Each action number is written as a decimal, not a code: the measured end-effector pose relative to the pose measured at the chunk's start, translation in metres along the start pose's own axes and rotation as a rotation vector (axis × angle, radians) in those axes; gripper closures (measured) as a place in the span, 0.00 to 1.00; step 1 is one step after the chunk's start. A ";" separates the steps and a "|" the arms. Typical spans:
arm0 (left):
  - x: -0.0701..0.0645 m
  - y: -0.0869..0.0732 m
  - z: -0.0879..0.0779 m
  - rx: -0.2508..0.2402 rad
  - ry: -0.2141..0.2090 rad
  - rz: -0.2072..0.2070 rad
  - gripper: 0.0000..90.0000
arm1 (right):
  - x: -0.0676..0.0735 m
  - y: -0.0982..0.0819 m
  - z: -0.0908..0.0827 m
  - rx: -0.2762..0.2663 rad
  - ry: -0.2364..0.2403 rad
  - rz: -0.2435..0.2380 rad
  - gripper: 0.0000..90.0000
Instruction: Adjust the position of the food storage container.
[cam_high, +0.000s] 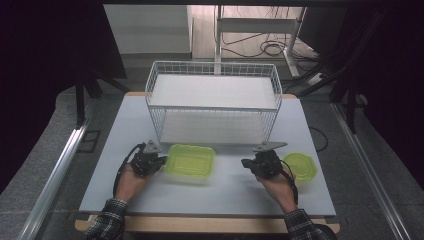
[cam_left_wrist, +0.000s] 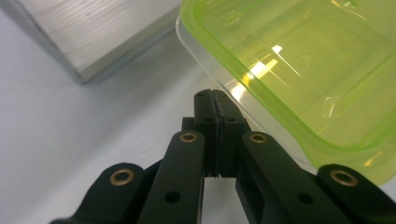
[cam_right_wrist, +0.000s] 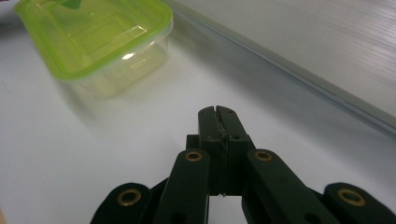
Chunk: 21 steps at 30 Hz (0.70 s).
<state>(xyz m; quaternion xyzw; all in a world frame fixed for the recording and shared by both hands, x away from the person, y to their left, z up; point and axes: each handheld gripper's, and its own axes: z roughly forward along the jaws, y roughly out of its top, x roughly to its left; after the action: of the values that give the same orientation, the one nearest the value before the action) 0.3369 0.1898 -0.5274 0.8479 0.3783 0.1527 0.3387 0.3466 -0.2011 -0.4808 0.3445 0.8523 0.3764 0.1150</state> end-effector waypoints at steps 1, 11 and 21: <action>-0.001 0.001 0.000 0.001 -0.004 0.002 1.00 | 0.001 0.002 0.003 0.001 -0.003 0.001 0.99; -0.025 0.011 0.008 0.001 -0.067 0.037 1.00 | -0.005 0.008 0.028 0.029 -0.037 0.051 0.99; -0.044 0.018 0.017 0.008 -0.121 0.066 0.99 | -0.008 0.013 0.050 0.051 0.022 0.103 0.98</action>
<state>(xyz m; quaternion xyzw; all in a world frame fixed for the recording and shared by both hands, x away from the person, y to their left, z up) 0.3255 0.1406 -0.5275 0.8688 0.3299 0.1107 0.3522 0.3816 -0.1719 -0.5066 0.3866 0.8440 0.3637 0.0773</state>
